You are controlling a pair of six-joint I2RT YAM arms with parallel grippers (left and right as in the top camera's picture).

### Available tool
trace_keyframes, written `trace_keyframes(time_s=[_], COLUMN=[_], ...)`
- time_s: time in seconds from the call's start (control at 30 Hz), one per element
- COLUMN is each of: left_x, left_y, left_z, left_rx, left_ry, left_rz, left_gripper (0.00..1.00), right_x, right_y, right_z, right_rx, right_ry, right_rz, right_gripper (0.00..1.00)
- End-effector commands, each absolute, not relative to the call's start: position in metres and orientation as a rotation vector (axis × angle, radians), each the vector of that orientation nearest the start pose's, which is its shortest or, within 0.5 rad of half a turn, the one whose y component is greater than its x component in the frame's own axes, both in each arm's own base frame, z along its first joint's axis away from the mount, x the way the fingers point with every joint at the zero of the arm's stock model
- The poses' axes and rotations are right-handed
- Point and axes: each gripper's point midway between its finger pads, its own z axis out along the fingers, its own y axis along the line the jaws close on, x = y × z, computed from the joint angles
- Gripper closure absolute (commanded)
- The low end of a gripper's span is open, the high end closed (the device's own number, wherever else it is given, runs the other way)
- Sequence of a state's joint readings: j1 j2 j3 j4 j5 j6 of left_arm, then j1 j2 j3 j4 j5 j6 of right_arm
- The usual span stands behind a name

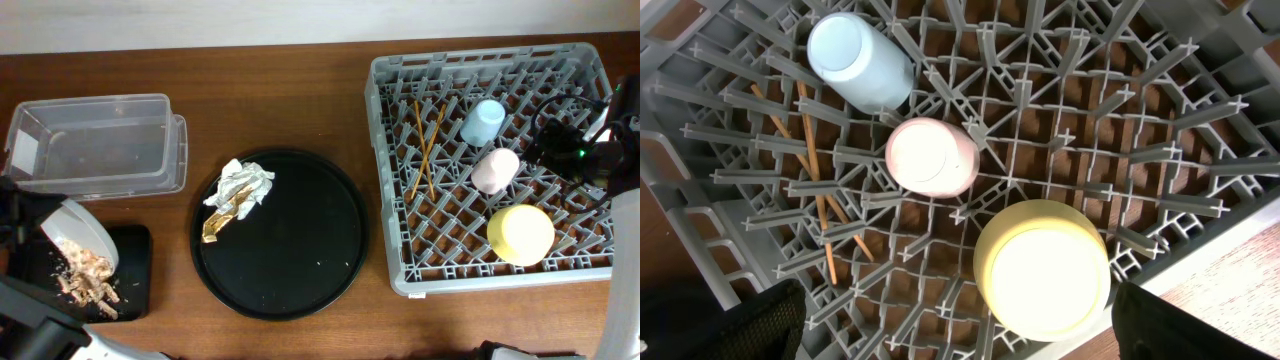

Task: Sort waste into correct bins and load items into the dishwasher rack
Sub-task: 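Tip the white plate to dump food scraps onto the small black tray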

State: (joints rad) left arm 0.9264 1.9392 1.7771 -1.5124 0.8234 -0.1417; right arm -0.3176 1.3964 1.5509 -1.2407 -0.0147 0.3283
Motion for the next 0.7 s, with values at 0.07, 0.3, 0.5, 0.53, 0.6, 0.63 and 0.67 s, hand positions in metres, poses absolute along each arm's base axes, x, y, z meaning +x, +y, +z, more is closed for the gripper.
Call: trace_keyframes(time_s=[0.07, 0.3, 0.5, 0.53, 0.6, 0.63, 0.67], left_x=[0.309, 0.293, 0.291, 0.288, 0.287, 0.289, 0.288], left_y=[0.194, 0.205, 0.211, 0.208, 0.204, 0.208, 0.206], left_z=[0.236, 0.241, 0.238, 0.237, 0.239, 0.237, 0.237], left_rx=[-1.174, -1.249, -1.19, -1.211, -1.224, -1.197, -1.21], left_ry=[2.14, 2.062, 2.011, 2.013, 2.002, 2.008, 2.008], left_rz=[-1.295, -1.334, -1.346, -1.365, -1.391, -1.36, -1.372], left_gripper=[0.99, 0.99, 1.0, 0.99, 0.99, 0.99, 0.99], right_x=[0.304, 0.304, 0.304, 0.304, 0.304, 0.304, 0.304], right_y=[-0.101, -0.101, -0.101, -0.101, -0.101, -0.101, -0.101], right_z=[0.249, 0.249, 0.249, 0.249, 0.249, 0.249, 0.249], right_rx=[0.839, 0.839, 0.839, 0.839, 0.839, 0.839, 0.839], right_ry=[2.533, 2.533, 2.533, 2.533, 2.533, 2.533, 2.533], right_rz=[-0.003, -0.003, -0.003, -0.003, -0.003, -0.003, -0.003], right_gripper=[0.01, 0.02, 0.01, 0.02, 0.02, 0.02, 0.01])
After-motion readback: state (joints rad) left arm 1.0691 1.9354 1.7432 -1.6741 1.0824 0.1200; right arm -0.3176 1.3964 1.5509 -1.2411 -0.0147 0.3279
